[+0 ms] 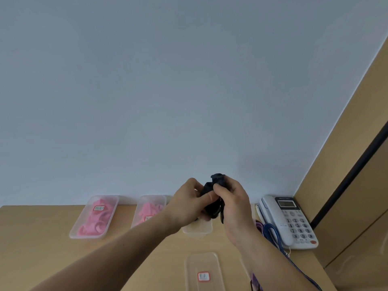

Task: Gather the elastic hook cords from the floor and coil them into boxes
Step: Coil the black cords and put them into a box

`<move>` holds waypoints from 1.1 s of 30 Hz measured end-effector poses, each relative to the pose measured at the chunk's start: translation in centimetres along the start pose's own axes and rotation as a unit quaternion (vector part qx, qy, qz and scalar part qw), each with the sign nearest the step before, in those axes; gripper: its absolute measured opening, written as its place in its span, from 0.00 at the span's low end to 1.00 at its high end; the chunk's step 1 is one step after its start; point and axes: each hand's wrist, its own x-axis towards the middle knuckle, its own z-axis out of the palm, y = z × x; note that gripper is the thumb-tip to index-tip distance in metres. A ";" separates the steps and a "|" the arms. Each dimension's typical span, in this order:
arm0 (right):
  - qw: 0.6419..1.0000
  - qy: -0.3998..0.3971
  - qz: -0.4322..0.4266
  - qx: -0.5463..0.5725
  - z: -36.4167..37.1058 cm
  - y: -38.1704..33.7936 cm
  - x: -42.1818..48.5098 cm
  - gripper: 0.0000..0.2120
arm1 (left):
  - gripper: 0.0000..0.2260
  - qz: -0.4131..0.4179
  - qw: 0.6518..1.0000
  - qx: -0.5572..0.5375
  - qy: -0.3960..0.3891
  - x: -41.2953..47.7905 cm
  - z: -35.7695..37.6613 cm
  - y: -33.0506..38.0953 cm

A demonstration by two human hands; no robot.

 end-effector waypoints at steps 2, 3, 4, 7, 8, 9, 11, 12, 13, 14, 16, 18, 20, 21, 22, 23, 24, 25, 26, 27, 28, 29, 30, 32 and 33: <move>0.999 0.035 0.001 0.038 0.4 0.0 0.1 0.17 | 0.25 -0.033 0.998 -0.039 -0.026 0.1 0.1 0.0; 0.997 0.047 0.007 0.063 0.6 -0.1 0.1 0.15 | 0.24 -0.045 0.997 -0.051 -0.032 0.1 0.0 -0.1; 0.994 0.055 0.014 0.088 0.6 -0.2 0.2 0.12 | 0.21 -0.058 0.995 -0.068 -0.041 0.2 -0.2 -0.1; 0.988 0.062 0.038 0.134 0.4 -0.4 0.6 0.08 | 0.14 -0.086 0.979 -0.148 -0.115 0.0 -0.5 -0.3; 0.988 0.057 0.048 0.137 0.4 -0.5 0.6 0.09 | 0.12 -0.091 0.972 -0.164 -0.138 -0.1 -0.5 -0.5; 0.988 0.049 0.055 0.136 0.5 -0.6 0.6 0.11 | 0.11 -0.097 0.968 -0.177 -0.149 -0.2 -0.4 -0.7; 0.989 0.032 0.054 0.137 0.7 -0.5 0.6 0.12 | 0.12 -0.111 0.961 -0.208 -0.147 -0.3 -0.4 -1.0; 0.989 0.019 0.048 0.139 0.8 -0.4 0.6 0.10 | 0.13 -0.116 0.955 -0.230 -0.148 -0.3 -0.6 -1.0; 0.989 0.002 0.042 0.141 0.8 -0.2 0.6 0.08 | 0.14 -0.118 0.948 -0.252 -0.157 -0.2 -0.7 -1.0; 0.989 -0.013 0.039 0.143 1.0 0.0 0.5 0.07 | 0.15 -0.116 0.941 -0.267 -0.172 -0.1 -1.0 -0.9; 0.994 -0.037 0.031 0.103 1.1 0.6 0.4 0.09 | 0.16 -0.107 0.938 -0.267 -0.195 -0.1 -1.3 -0.8; 0.997 -0.058 0.027 0.035 1.0 0.9 0.5 0.10 | 0.18 -0.111 0.942 -0.269 -0.167 -0.1 -1.4 -1.2; 0.994 -0.086 0.030 -0.060 1.0 0.8 0.7 0.10 | 0.22 -0.104 0.953 -0.255 -0.128 0.0 -1.8 -1.8; 0.988 -0.096 0.028 -0.116 0.9 0.7 1.0 0.10 | 0.22 -0.094 0.962 -0.233 -0.109 0.1 -2.1 -2.2; 0.982 -0.097 0.028 -0.158 0.9 0.7 1.1 0.10 | 0.21 -0.082 0.971 -0.207 -0.087 0.1 -2.4 -2.5; 0.979 -0.091 0.030 -0.180 0.8 0.7 1.3 0.09 | 0.21 -0.069 0.980 -0.178 -0.064 0.2 -2.7 -2.9; 0.978 -0.085 0.028 -0.189 0.8 0.7 1.3 0.07 | 0.20 -0.052 0.987 -0.147 -0.042 0.4 -3.0 -3.2; 0.978 -0.079 0.026 -0.191 0.9 0.8 1.2 0.05 | 0.20 -0.034 0.992 -0.117 -0.023 0.5 -3.2 -3.5; 0.978 -0.072 0.028 -0.194 1.0 1.0 1.1 0.05 | 0.20 -0.018 0.995 -0.094 -0.010 0.5 -3.3 -3.8; 0.979 -0.064 0.034 -0.193 1.1 1.3 1.0 0.05 | 0.20 -0.004 0.997 -0.076 -0.002 0.4 -3.4 -4.0; 0.979 -0.057 0.043 -0.189 1.3 1.5 0.9 0.06 | 0.20 0.007 0.998 -0.062 0.004 0.4 -3.4 -4.2; 0.980 -0.052 0.049 -0.184 1.5 1.7 0.8 0.07 | 0.20 0.015 0.999 -0.048 0.013 0.3 -3.5 -4.4; 0.981 -0.045 0.050 -0.180 1.7 1.9 0.8 0.06 | 0.19 0.018 0.999 -0.036 0.023 0.4 -3.7 -4.6; 0.984 -0.023 0.040 -0.172 2.3 2.3 0.9 0.04 | 0.18 0.019 0.999 -0.013 0.030 0.4 -4.0 -5.0; 0.986 -0.007 0.035 -0.160 2.6 2.6 0.9 0.04 | 0.18 0.020 1.000 0.000 0.023 0.4 -4.2 -5.0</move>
